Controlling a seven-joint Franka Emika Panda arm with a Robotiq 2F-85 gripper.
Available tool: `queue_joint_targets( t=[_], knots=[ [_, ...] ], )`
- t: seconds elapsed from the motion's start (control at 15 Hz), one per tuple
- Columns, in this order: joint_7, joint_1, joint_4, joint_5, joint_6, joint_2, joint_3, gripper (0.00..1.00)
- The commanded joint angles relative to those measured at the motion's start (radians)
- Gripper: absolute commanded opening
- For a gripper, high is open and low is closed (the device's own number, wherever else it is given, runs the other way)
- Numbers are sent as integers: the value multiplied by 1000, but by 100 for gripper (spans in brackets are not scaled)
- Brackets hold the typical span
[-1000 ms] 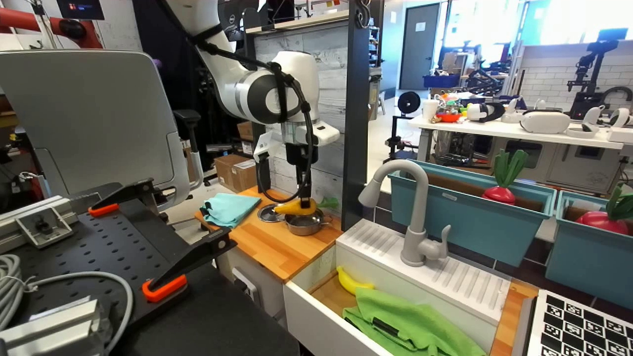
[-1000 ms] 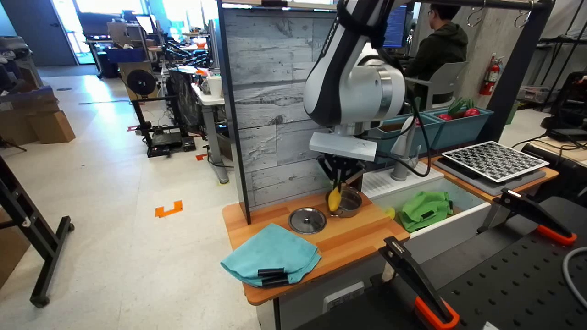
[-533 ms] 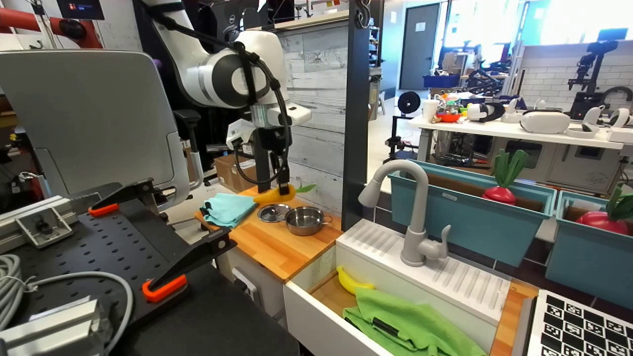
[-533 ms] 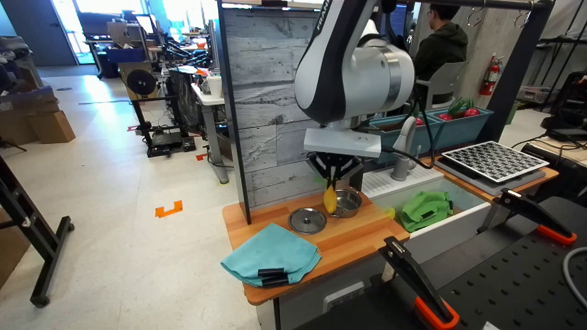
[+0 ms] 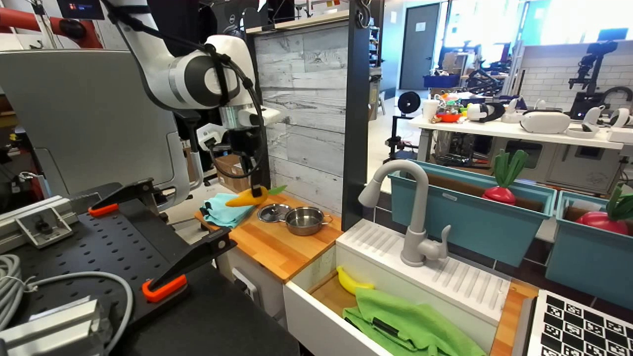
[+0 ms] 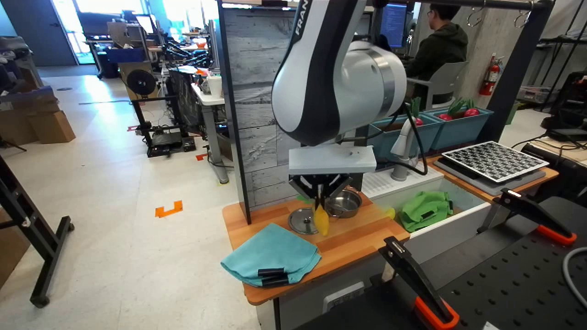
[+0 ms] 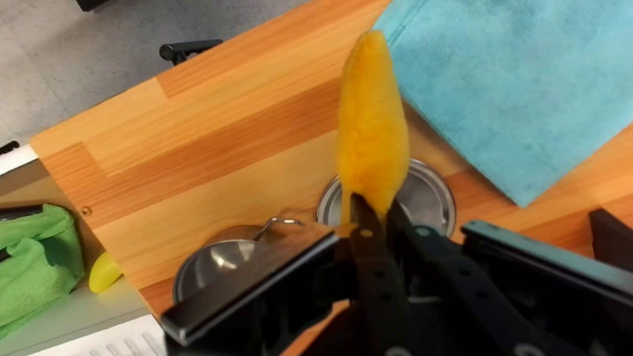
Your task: Pick up the carrot plush toy from the silver pot and put it on the countertop.
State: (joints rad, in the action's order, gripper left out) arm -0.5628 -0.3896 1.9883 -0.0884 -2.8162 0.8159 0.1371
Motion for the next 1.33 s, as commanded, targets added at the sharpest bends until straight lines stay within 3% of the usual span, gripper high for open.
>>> queue_joint_targets(
  t=[0.0,0.27,0.93,1.0,1.07,1.27],
  knots=[
    [-2,-48,-2,34,-13,34,30,2],
    [-5,-72,-32,48,8,85,52,2],
    [-3,-54,-113,31,50,149,57,2],
    [-2,-53,-118,31,55,149,56,32],
    [-3,-54,-122,33,60,150,57,33],
    [7,-40,-116,31,64,133,42,55]
  ],
)
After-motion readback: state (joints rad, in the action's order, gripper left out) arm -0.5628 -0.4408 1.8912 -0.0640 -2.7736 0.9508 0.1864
